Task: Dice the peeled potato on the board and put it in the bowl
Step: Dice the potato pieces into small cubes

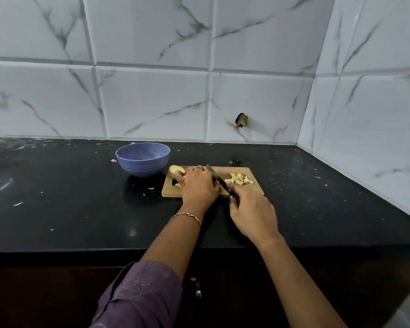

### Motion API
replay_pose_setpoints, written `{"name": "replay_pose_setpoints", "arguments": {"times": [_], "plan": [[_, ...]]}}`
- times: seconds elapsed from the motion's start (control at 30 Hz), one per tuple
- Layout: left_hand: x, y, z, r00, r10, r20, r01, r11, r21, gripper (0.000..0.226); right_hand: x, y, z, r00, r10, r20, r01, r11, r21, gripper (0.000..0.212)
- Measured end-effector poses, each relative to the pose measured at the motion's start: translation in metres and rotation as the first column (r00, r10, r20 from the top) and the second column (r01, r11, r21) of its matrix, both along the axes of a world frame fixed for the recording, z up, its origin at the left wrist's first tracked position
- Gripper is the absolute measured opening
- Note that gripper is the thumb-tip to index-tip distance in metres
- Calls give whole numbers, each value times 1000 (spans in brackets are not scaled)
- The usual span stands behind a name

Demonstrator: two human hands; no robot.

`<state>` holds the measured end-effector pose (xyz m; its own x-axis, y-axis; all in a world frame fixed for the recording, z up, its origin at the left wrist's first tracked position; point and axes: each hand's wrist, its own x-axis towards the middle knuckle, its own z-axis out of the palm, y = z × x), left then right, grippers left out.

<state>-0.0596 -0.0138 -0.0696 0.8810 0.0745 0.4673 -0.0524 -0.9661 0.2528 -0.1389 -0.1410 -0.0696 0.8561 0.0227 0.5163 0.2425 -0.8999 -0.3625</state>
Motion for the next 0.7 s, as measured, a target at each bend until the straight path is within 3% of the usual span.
{"name": "replay_pose_setpoints", "arguments": {"times": [0.7], "plan": [[0, -1, 1, 1000, 4, 2, -4, 1000, 30, 27, 7, 4, -7, 997, -58, 52, 66, 981, -184, 34]]}}
